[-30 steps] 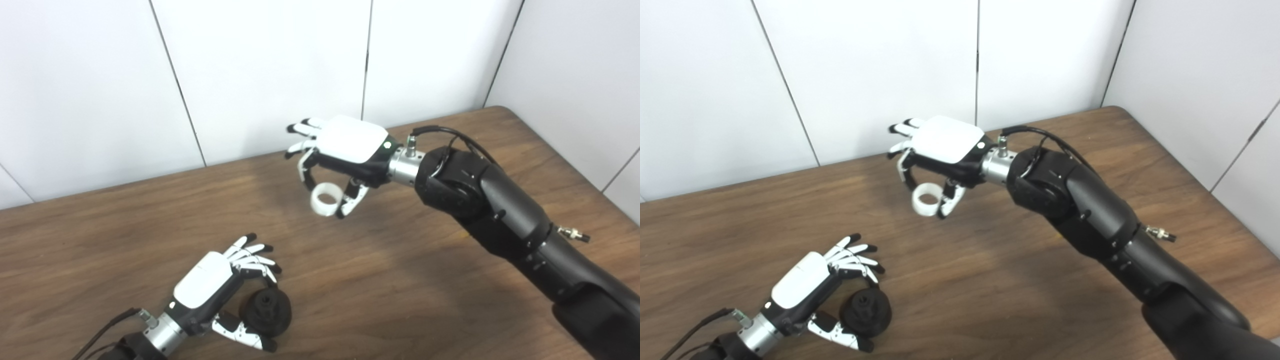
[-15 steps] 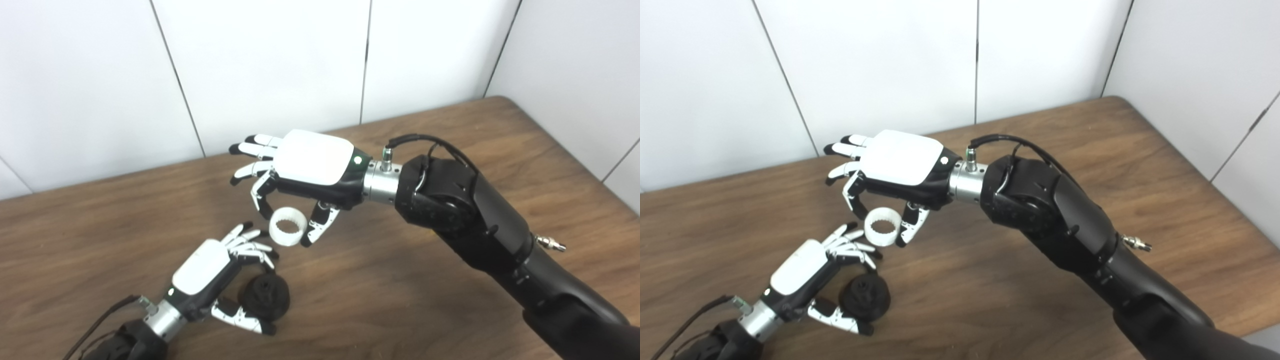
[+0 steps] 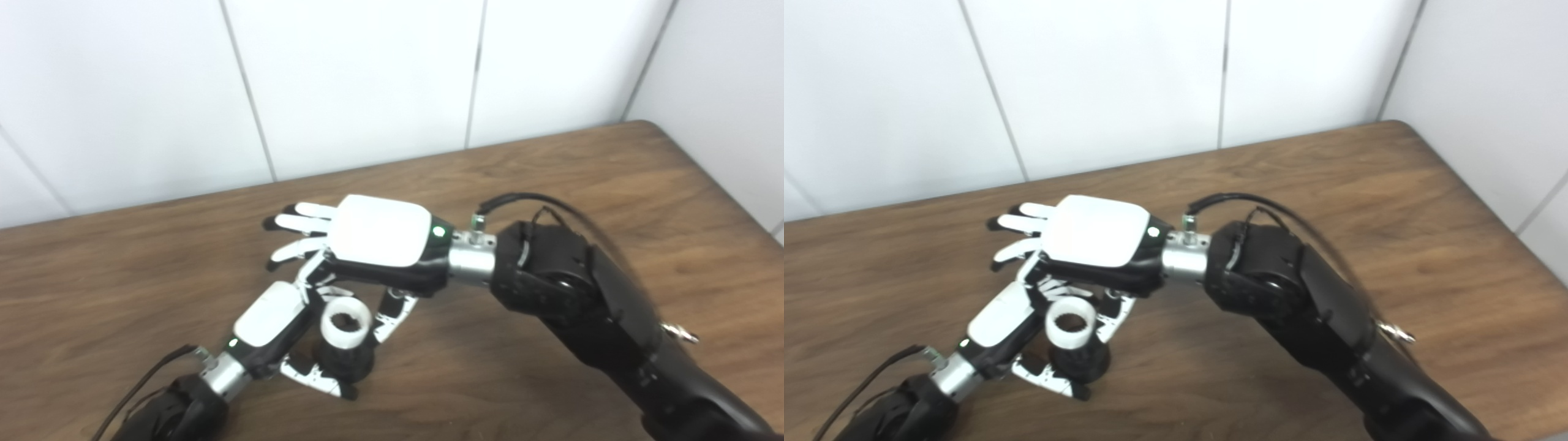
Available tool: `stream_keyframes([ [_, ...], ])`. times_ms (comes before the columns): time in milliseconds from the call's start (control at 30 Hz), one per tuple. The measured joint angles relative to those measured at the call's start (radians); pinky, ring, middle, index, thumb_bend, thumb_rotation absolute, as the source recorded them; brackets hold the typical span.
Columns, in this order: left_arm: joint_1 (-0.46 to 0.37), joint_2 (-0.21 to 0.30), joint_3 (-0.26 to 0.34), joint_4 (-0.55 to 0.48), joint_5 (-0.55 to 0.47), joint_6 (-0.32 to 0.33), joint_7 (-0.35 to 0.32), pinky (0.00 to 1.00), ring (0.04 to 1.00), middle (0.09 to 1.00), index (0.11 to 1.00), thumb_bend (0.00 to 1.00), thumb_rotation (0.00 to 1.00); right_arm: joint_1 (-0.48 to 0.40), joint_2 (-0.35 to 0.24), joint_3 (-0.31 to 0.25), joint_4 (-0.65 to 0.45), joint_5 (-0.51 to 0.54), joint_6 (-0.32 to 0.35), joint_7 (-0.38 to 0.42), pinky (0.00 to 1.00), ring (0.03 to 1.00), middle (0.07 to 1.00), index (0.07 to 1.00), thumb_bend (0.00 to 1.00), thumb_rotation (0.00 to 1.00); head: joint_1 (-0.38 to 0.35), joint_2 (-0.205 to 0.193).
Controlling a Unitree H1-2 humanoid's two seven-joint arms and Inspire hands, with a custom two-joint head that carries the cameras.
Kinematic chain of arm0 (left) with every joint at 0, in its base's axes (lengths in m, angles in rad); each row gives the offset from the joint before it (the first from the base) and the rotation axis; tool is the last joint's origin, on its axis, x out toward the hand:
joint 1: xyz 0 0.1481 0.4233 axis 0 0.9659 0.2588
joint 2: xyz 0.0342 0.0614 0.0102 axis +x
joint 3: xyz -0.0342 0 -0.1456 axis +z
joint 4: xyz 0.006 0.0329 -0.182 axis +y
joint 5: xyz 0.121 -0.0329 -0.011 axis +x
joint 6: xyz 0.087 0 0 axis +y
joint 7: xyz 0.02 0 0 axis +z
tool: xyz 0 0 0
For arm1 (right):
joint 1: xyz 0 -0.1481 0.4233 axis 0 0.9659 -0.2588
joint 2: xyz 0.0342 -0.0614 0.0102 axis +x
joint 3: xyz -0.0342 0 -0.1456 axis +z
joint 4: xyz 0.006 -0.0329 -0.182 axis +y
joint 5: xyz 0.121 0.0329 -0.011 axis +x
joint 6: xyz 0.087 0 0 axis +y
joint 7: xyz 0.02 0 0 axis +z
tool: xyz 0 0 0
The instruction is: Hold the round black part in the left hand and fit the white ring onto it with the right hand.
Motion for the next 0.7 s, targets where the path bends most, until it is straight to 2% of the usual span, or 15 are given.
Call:
stream_keyframes([
  [533, 0.024, -0.021, 0.036, -0.026, 0.012, 0.002, -0.038, 1.00, 0.923, 0.751, 0.483, 0.52, 0.05, 0.037, 0.002, -0.009, 0.006, 0.005, -0.006, 0.000, 1.00, 1.000, 0.847, 0.482, 0.53, 0.14, 0.029, 0.014],
  [700, 0.024, -0.022, 0.034, -0.026, 0.012, 0.002, -0.038, 1.00, 0.918, 0.754, 0.483, 0.52, 0.05, 0.048, 0.001, -0.013, 0.031, -0.009, -0.027, -0.005, 1.00, 1.000, 0.848, 0.483, 0.53, 0.14, 0.034, 0.018],
])
